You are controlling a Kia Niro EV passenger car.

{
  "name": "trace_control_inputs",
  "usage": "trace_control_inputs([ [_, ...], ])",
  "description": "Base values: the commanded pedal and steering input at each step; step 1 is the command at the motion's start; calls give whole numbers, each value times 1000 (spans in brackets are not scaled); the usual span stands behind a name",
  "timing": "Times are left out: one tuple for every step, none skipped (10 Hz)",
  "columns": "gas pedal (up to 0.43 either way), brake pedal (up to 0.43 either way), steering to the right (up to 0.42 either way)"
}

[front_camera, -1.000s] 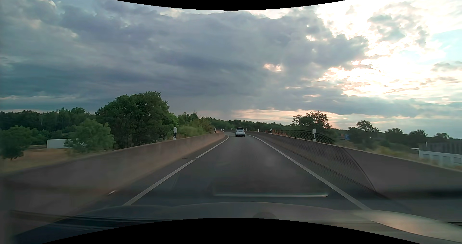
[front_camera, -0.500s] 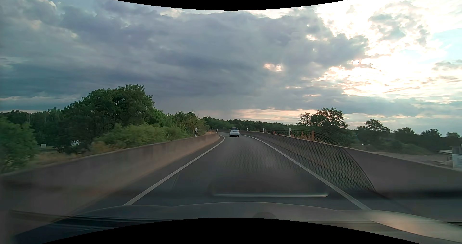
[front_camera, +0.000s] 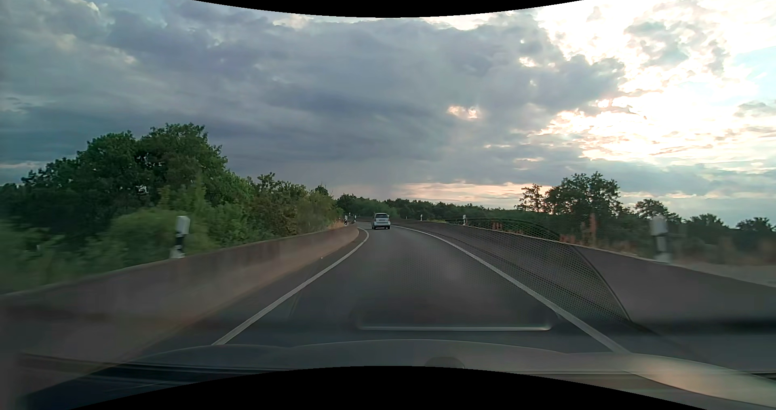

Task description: Follow the waypoints while adhering to traffic rules and regulations

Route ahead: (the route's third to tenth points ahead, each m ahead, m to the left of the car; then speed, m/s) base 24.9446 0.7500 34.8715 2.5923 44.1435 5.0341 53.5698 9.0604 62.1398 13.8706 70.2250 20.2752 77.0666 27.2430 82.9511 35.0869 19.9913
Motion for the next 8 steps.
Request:
trace_control_inputs([
  [0, 0, -18],
  [0, 0, -21],
  [0, 0, -23],
  [0, 0, -24],
  [0, 0, -27],
  [0, 0, -30],
  [0, 0, -33],
  [0, 0, -38],
])
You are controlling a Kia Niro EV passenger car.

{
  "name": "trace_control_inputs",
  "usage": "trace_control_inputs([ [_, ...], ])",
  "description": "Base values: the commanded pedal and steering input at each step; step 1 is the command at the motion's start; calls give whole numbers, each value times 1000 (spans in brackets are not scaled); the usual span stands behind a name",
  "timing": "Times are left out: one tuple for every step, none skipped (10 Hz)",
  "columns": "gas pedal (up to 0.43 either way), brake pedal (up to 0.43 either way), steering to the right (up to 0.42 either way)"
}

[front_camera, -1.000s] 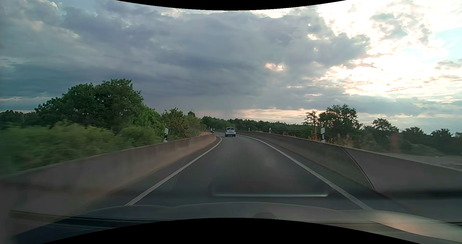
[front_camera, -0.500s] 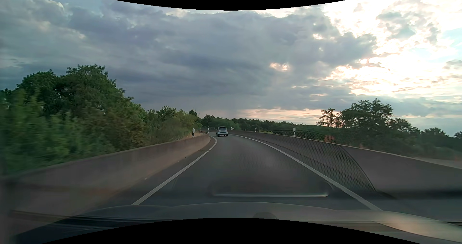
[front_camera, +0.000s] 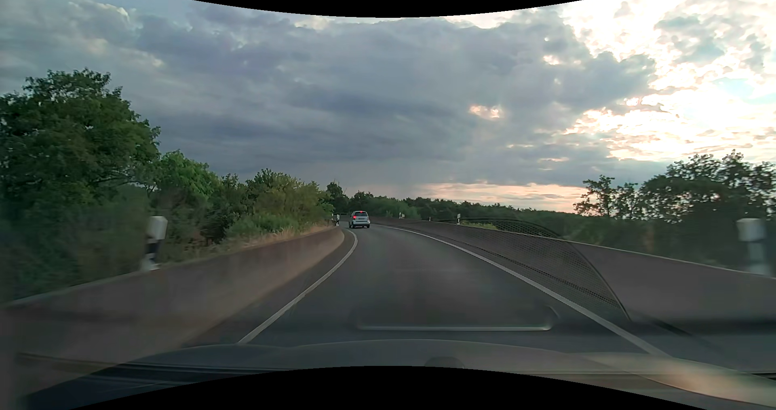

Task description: Follow the waypoints while adhering to traffic rules and regulations

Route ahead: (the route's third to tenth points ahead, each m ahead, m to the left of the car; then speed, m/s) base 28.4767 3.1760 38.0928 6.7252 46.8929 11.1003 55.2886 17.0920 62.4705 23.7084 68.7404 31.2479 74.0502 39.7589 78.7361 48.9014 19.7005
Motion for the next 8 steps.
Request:
trace_control_inputs([
  [0, 0, -42],
  [0, 0, -45],
  [0, 0, -46],
  [0, 0, -46],
  [0, 0, -47],
  [0, 67, -49],
  [0, 128, -52],
  [0, 146, -54],
])
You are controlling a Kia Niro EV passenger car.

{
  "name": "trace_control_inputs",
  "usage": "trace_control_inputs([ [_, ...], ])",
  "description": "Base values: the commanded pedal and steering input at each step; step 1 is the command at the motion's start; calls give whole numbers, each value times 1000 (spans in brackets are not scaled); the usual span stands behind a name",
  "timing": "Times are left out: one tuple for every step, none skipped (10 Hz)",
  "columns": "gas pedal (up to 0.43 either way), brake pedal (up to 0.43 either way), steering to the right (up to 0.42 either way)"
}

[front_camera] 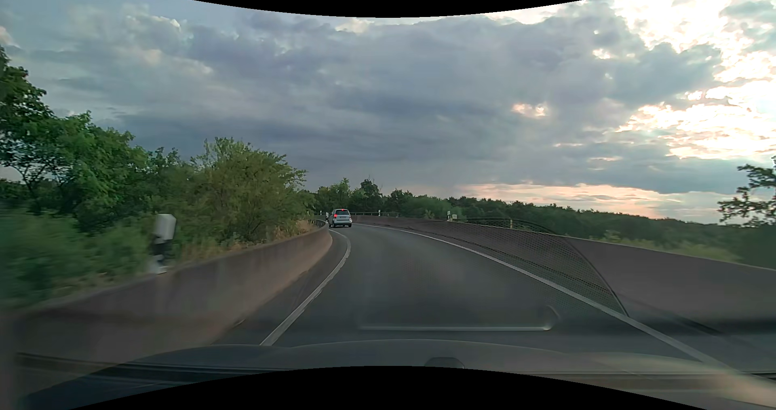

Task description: Follow the waypoints while adhering to traffic rules and regulations

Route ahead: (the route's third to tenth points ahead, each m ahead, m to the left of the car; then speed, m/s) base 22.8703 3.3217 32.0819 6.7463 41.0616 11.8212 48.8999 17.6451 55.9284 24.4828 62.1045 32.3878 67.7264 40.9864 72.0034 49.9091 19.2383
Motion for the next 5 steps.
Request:
trace_control_inputs([
  [0, 152, -56],
  [0, 159, -59],
  [0, 152, -63],
  [0, 159, -68],
  [0, 159, -72],
])
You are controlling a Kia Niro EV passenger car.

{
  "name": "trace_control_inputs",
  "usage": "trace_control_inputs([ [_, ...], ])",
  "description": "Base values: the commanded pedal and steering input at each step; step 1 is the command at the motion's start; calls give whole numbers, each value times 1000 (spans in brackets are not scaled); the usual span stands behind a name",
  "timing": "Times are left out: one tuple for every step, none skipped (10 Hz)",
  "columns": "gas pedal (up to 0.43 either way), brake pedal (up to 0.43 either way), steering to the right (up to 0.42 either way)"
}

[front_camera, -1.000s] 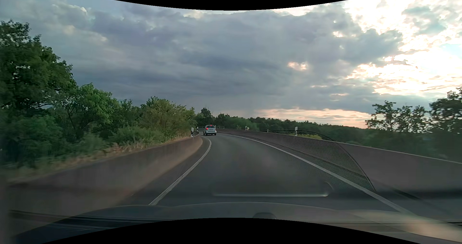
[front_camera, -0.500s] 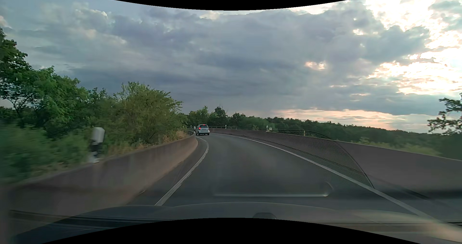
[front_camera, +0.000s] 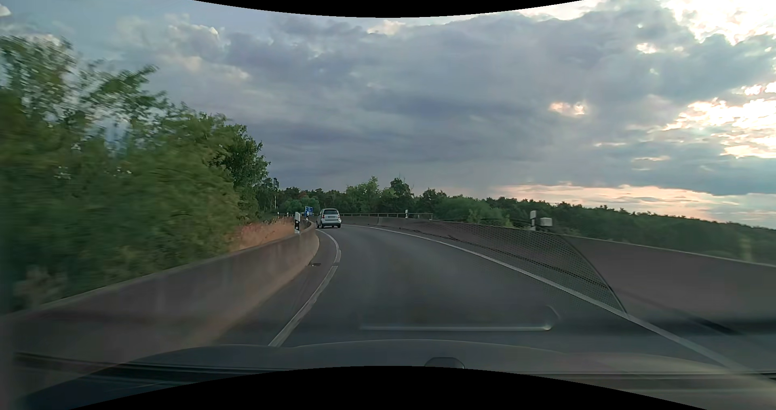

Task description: Follow the waypoints while adhering to traffic rules and regulations

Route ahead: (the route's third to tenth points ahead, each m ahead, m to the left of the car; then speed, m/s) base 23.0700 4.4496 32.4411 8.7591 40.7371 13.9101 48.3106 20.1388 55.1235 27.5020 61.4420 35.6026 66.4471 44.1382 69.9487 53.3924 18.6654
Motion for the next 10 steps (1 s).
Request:
trace_control_inputs([
  [0, 159, -75],
  [0, 159, -78],
  [0, 159, -79],
  [0, 159, -79],
  [0, 159, -79],
  [0, 159, -79],
  [0, 159, -79],
  [0, 159, -78],
  [0, 152, -78],
  [0, 152, -78],
])
